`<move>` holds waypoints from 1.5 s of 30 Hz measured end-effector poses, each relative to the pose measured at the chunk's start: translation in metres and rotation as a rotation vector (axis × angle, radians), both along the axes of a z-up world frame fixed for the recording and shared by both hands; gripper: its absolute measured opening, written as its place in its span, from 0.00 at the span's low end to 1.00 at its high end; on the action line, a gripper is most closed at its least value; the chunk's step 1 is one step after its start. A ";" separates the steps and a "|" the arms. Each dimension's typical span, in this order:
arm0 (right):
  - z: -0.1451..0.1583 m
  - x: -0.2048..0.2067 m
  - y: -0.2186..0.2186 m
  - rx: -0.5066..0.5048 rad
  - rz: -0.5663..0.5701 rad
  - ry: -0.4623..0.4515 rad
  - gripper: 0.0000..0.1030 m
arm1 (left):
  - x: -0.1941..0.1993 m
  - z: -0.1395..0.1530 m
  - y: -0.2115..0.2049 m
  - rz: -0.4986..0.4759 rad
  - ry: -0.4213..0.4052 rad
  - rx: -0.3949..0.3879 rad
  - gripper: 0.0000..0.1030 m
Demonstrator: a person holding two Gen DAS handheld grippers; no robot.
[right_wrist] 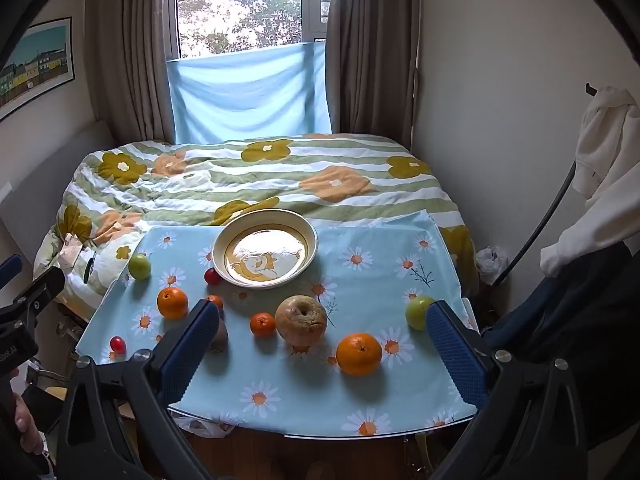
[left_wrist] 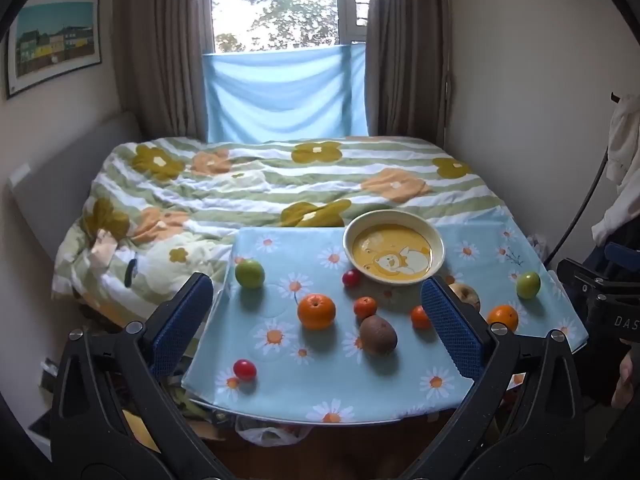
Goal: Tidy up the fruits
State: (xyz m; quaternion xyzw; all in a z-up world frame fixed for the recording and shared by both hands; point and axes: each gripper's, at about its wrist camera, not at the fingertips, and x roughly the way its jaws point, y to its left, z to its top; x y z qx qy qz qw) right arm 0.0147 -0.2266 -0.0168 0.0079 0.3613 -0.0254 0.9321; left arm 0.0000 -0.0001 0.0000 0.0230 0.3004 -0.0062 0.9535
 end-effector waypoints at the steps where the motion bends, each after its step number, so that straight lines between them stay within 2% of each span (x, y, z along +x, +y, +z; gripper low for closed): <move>1: 0.000 0.000 0.000 -0.001 -0.001 -0.005 1.00 | 0.000 0.000 0.000 0.002 0.000 -0.002 1.00; 15: 0.000 -0.002 -0.003 0.006 -0.002 -0.012 1.00 | -0.001 0.005 0.009 -0.001 0.004 -0.004 1.00; 45: 0.000 -0.006 0.001 0.010 0.002 -0.012 1.00 | -0.006 -0.001 0.001 0.003 -0.003 -0.011 1.00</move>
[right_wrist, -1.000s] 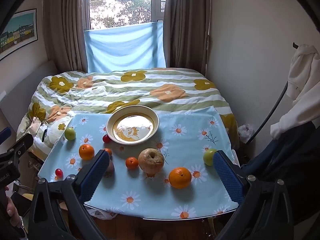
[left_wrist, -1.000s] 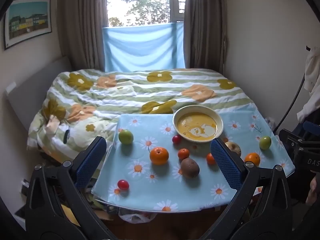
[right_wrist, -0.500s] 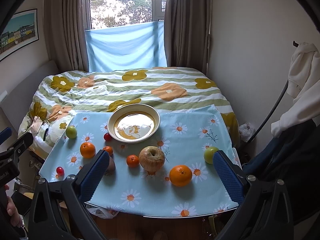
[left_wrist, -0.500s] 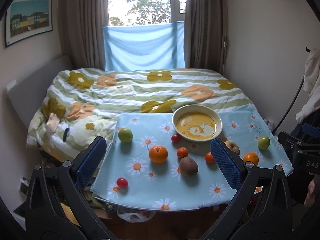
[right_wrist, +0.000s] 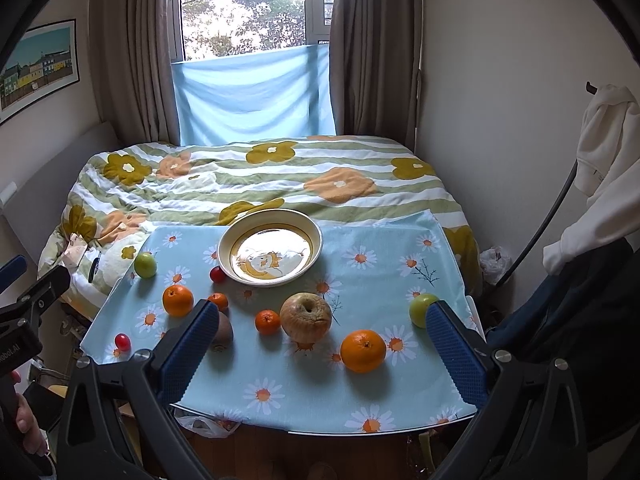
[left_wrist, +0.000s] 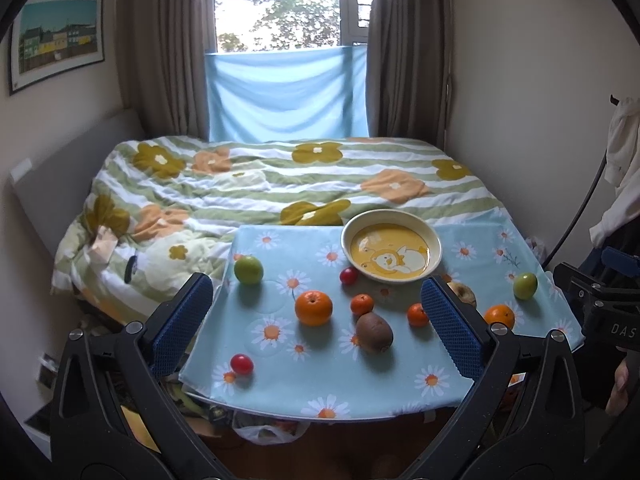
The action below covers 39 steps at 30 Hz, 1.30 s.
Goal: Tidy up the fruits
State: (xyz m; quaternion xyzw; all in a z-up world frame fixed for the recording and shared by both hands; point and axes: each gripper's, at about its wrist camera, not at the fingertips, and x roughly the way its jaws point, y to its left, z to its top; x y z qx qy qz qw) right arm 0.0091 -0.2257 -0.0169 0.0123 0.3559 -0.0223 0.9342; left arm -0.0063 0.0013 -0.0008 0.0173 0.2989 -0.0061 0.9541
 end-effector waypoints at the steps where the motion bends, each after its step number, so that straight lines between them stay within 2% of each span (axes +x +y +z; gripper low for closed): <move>1: 0.000 0.000 0.000 0.000 0.000 0.000 1.00 | 0.001 0.001 0.000 0.000 0.000 0.001 1.00; 39: 0.000 -0.001 0.000 0.006 0.000 -0.006 1.00 | 0.001 0.005 -0.006 -0.005 -0.009 0.013 1.00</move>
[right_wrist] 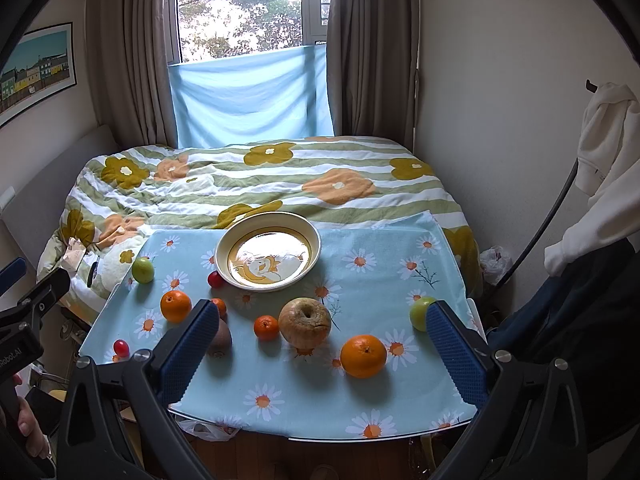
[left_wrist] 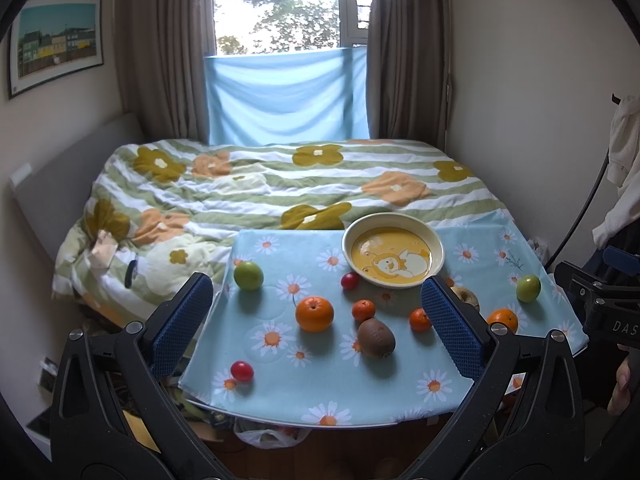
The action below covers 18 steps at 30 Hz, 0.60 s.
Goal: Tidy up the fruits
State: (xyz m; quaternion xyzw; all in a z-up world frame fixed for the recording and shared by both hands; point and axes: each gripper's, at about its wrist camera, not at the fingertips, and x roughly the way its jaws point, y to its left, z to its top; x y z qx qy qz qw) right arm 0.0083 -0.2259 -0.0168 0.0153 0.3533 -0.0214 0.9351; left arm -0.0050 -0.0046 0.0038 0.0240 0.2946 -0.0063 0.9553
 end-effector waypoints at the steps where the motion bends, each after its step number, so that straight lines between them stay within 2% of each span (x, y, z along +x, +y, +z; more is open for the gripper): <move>1: 0.000 0.000 0.000 0.000 0.000 0.000 1.00 | 0.000 0.000 0.000 0.000 0.000 0.000 1.00; 18: 0.000 0.001 0.000 0.001 -0.002 0.001 1.00 | 0.003 0.000 0.000 -0.001 0.008 -0.002 1.00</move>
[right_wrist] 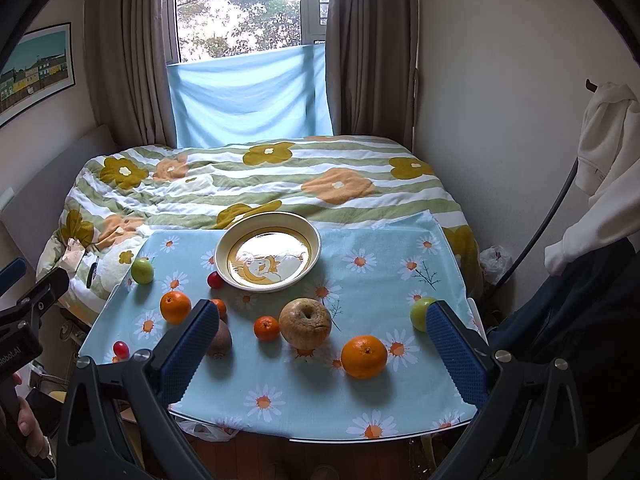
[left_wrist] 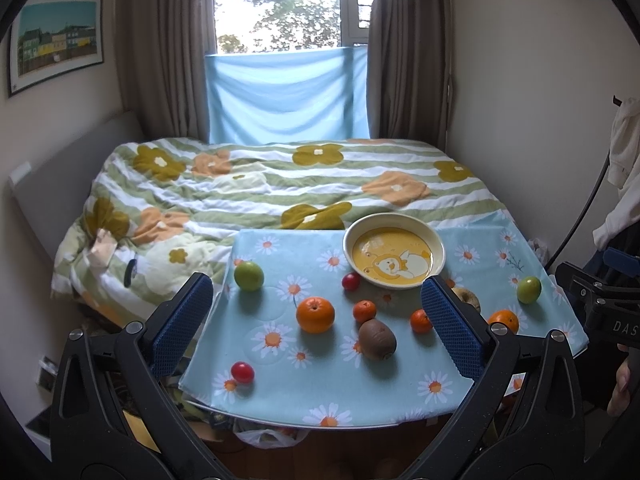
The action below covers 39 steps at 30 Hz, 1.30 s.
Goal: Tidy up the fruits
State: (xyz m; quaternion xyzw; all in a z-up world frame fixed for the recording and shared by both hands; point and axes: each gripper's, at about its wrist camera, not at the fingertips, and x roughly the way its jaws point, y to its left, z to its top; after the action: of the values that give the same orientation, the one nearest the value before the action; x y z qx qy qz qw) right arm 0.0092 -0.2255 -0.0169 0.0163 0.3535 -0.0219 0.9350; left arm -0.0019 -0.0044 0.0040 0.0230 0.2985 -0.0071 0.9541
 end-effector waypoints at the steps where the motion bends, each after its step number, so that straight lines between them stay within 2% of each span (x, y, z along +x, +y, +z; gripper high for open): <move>1: 0.000 0.000 0.000 0.000 0.000 0.001 1.00 | 0.002 0.000 0.000 -0.001 0.004 0.002 1.00; 9: 0.002 0.009 0.002 0.002 -0.017 0.032 1.00 | 0.026 -0.018 0.004 -0.044 0.080 -0.009 1.00; 13: -0.013 0.021 -0.002 0.013 -0.024 0.067 1.00 | 0.037 -0.036 0.004 -0.096 0.133 -0.021 1.00; 18: -0.039 0.034 -0.011 0.050 -0.011 0.122 1.00 | 0.049 -0.059 -0.007 -0.135 0.174 0.025 1.00; 24: -0.069 0.058 -0.019 0.040 0.087 0.162 1.00 | 0.066 -0.093 -0.027 -0.119 0.227 0.058 1.00; 34: -0.122 0.107 -0.032 0.043 0.298 0.257 1.00 | 0.091 -0.159 -0.060 -0.032 0.345 0.031 1.00; 39: -0.143 0.123 -0.031 0.059 0.392 0.300 1.00 | 0.099 -0.183 -0.072 0.008 0.373 0.031 1.00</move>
State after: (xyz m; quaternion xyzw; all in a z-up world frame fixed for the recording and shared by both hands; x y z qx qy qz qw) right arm 0.1323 -0.2570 -0.1599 -0.0286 0.4854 0.1681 0.8575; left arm 0.0973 -0.0760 -0.1792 0.0346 0.4705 -0.0028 0.8817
